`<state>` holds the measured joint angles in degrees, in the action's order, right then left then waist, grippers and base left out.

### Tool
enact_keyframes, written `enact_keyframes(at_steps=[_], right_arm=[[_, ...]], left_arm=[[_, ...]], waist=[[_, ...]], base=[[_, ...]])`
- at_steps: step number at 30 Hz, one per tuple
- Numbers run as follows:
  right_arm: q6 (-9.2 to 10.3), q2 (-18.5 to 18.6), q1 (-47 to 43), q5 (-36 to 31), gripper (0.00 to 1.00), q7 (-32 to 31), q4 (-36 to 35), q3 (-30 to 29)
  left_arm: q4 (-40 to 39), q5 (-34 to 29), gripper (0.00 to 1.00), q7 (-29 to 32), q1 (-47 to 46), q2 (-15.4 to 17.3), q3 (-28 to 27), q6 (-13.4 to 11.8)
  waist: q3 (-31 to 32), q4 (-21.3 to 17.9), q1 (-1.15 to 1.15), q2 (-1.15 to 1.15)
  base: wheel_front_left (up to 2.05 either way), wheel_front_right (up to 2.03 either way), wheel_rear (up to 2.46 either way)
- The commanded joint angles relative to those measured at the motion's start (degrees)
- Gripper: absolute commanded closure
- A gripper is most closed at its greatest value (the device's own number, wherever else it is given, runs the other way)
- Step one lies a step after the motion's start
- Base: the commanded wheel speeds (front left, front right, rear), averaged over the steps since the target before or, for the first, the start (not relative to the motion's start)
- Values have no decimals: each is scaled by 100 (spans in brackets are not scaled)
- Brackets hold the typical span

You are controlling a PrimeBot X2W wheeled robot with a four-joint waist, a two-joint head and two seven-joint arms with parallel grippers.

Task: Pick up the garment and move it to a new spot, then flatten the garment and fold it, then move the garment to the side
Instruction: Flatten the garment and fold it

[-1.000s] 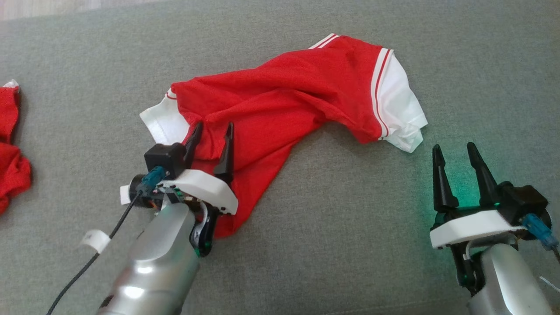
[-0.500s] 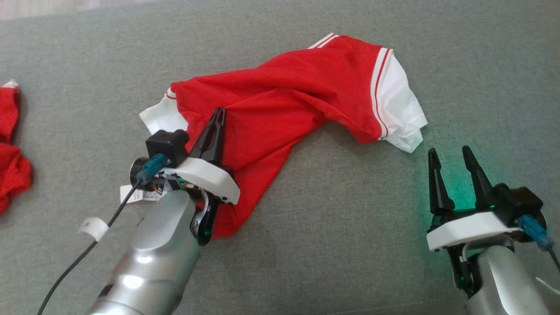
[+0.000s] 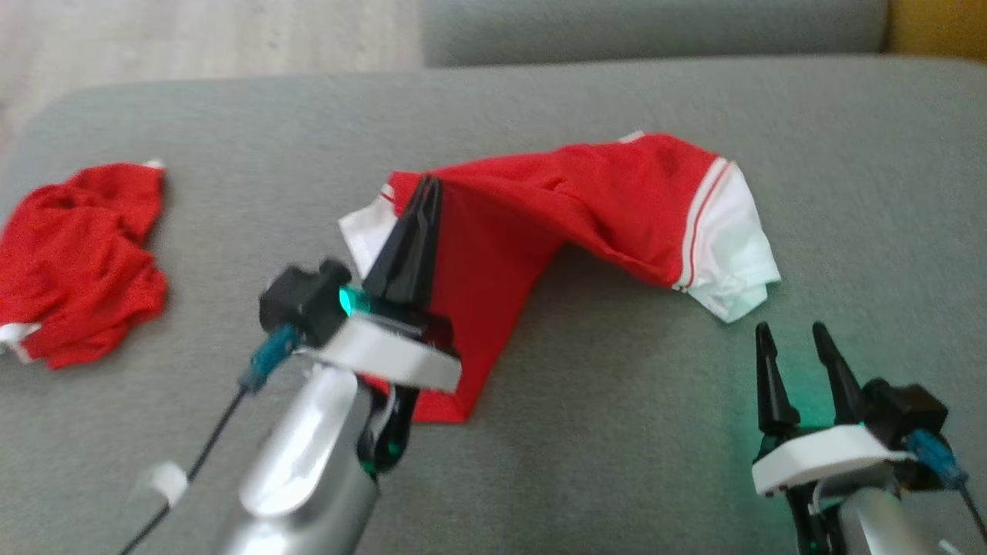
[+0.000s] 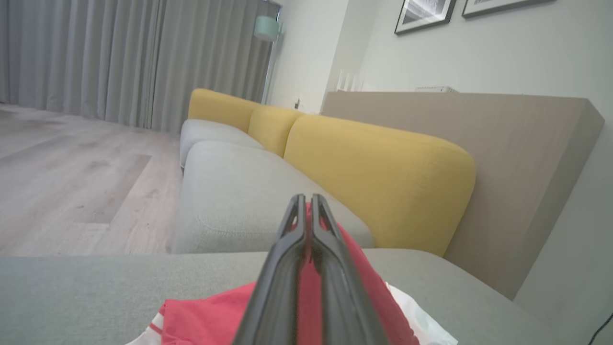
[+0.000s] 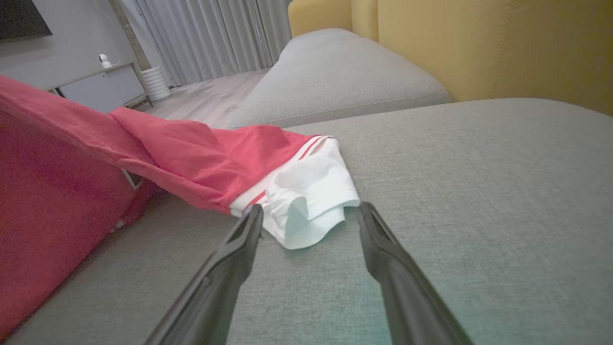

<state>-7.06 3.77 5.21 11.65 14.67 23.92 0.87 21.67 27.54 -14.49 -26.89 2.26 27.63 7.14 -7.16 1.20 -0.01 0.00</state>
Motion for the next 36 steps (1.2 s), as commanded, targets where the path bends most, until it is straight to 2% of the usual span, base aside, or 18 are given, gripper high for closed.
enact_keyframes(at_steps=[1, 7, 12, 21, 29, 30, 31, 32, 36], right_arm=[[-43, -24, 59, 28, 0, 33, -144, 111], [-43, -65, -178, 48, 0, 33, -117, 10], [-43, -79, -280, 37, 0, 33, -115, -42], [-43, -87, -190, 17, 0, 33, -64, -20], [-43, -88, -88, -25, 0, 33, -29, -57], [-43, -88, -77, -31, 0, 33, -22, -48], [-43, -88, -77, -31, 0, 33, -22, -48], [-43, -88, -58, -38, 0, 33, -9, -27], [-43, -88, -39, -36, 0, 33, 0, -17]], left_arm=[[-293, -73, 100, -51, -56, 64, -185, 20], [-1143, -152, 100, -51, 744, 63, -230, -65], [-1362, -154, 100, -51, 1376, 64, -312, -109], [-1053, -200, 100, -51, 1901, 74, 51, -29], [-57, 24, 100, -16, 2110, 76, 606, 24], [34, 105, 85, -14, 2083, 83, 686, 28], [34, 105, 85, -14, 2083, 83, 686, 28], [100, 308, 0, -23, 2017, 102, 797, 31], [43, 493, 0, -43, 1908, 166, 678, 33]], waist=[[292, 282, 1, 0], [520, 615, 1, 0], [524, 747, 1, 0], [366, 667, 1, 0], [277, 670, 1, 0], [278, 676, 1, 0], [278, 676, 1, 0], [283, 685, 1, 0], [278, 699, 1, 0]], base=[[0, 0, 0], [0, 0, 0], [0, 0, 0], [0, 0, 0], [0, 0, 0], [0, 0, 0], [0, 0, 0], [0, 0, 0], [0, 0, 0]])
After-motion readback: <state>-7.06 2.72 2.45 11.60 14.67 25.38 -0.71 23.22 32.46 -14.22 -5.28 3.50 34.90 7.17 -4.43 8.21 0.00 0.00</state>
